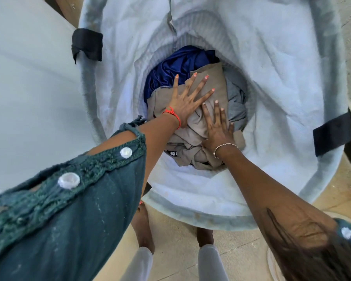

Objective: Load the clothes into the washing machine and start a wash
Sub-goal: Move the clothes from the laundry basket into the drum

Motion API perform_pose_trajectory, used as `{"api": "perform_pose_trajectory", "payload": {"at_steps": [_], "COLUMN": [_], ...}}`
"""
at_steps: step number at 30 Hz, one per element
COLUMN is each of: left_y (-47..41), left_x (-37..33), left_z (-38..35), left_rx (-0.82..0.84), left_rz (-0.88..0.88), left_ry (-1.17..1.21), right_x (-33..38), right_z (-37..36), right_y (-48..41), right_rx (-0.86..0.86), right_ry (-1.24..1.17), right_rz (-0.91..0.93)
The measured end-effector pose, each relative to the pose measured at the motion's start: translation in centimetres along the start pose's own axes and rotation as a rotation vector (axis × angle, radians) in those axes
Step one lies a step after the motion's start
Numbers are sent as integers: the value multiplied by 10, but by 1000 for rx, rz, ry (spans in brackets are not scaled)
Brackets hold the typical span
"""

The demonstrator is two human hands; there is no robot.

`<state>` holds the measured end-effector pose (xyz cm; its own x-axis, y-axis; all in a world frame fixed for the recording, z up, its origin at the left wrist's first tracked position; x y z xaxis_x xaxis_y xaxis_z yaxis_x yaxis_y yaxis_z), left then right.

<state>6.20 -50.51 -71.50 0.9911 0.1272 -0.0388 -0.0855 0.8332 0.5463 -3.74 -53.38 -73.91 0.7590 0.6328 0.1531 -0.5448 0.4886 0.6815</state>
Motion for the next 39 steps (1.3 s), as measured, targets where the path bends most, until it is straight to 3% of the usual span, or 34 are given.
{"api": "perform_pose_trajectory", "payload": {"at_steps": [12, 20, 22, 25, 33, 36, 39], "left_y": [-14, 27, 45, 73, 150, 186, 225], "left_x": [-3, -10, -8, -5, 1, 5, 6], "left_z": [-32, -2, 21, 56, 197, 257, 314], "left_rx": [98, -29, -172, -245, -258, -320, -371], "left_rz": [-70, 22, 100, 199, 313, 361, 385], "left_ry": [205, 89, 33, -38, -7, -31, -40], "right_x": [8, 21, 27, 37, 63, 76, 86], "right_z": [-5, 38, 56, 95, 227, 272, 322], "right_y": [-1, 35, 50, 77, 174, 214, 258], "right_rx": [-38, -161, -177, -275, -529, -490, -637], "right_ry": [2, 30, 52, 8, 2, -2, -4], "right_rz": [57, 119, 144, 173, 235, 250, 243]}}
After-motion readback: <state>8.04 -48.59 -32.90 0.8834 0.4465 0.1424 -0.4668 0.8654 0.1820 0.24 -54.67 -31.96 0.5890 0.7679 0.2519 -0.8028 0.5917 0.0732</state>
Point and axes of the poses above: each hand's wrist, its own y-axis away from the middle knuckle, its own z-axis out of the back of the hand, x = y × z, the point moved 8 cm from there along -y, towards the middle knuckle, and after that the axes turned 15 degrees about -z, right-handed, at the moved point
